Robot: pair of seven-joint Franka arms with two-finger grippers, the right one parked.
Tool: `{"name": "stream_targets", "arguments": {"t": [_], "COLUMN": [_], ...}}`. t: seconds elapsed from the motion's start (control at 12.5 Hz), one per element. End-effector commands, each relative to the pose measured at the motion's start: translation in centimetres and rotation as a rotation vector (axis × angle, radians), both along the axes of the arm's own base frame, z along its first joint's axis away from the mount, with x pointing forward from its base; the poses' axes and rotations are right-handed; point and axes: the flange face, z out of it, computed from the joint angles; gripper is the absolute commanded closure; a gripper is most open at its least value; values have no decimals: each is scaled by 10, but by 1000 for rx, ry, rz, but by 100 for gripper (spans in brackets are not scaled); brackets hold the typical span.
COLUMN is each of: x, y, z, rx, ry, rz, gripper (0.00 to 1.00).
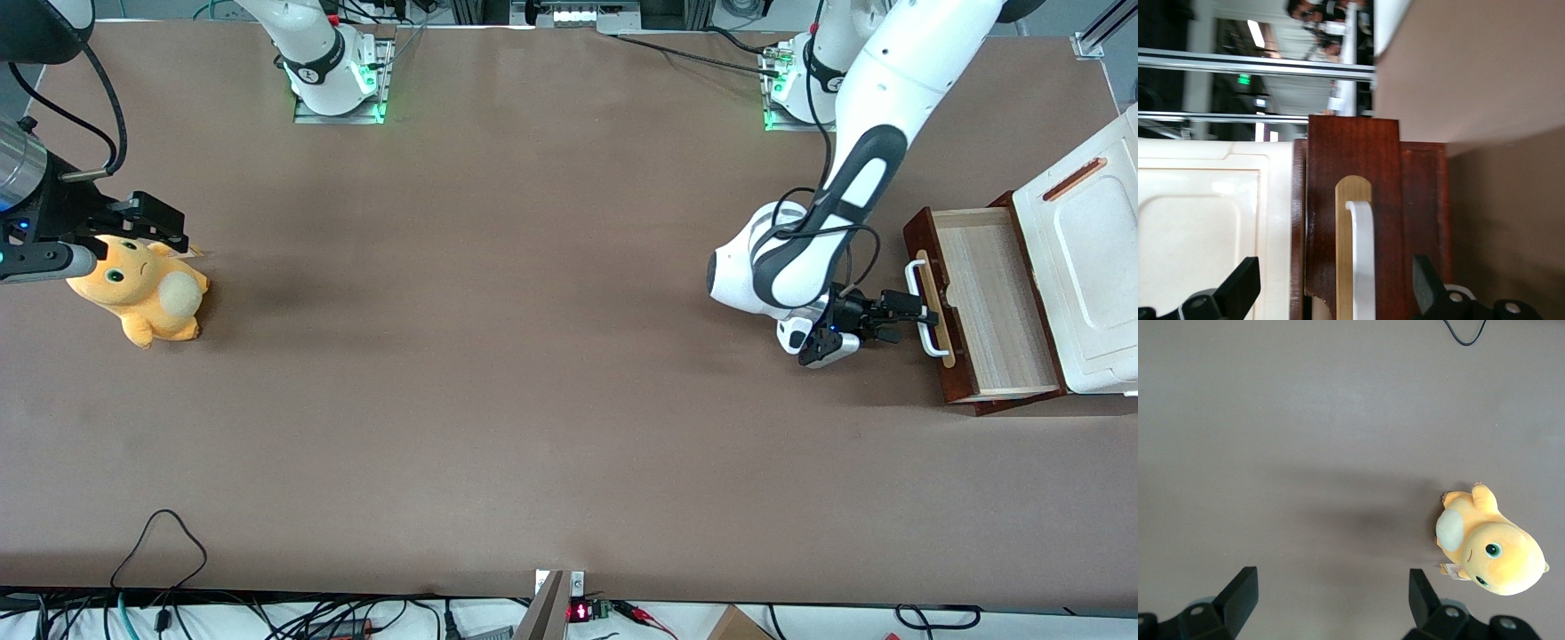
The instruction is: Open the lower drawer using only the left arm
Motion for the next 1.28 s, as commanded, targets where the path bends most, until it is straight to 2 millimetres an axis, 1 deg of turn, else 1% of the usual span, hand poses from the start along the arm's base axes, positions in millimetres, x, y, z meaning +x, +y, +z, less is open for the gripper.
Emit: {"name": "stream_targets", "arguments": {"t": [0.0,0.16,0.24,0.32,0.4,0.48,0.64,0.8,0.88,0.96,1.04,1.12,1.2], "x": [23,34,35,36,34,34,25,18,16,13,8,3,-1], "y": [-3,-1,1,2,6,15,44,67,78,85,96,102,104], "z": [66,111,132,157,182,209,262,291,314,326,341,348,352], "rx": [-252,-496,-596,-688,-773,-858,-1050,-1182,-1220,-1243,-1278,-1306,-1306], "ry": [27,39,33,30,48,54,107,174,183,201,206,226,240], "rz": [65,122,149,175,199,219,220,204,174,142,104,78,70], "gripper": [0,0,0,0,0,0,0,0,0,0,0,0,0]}}
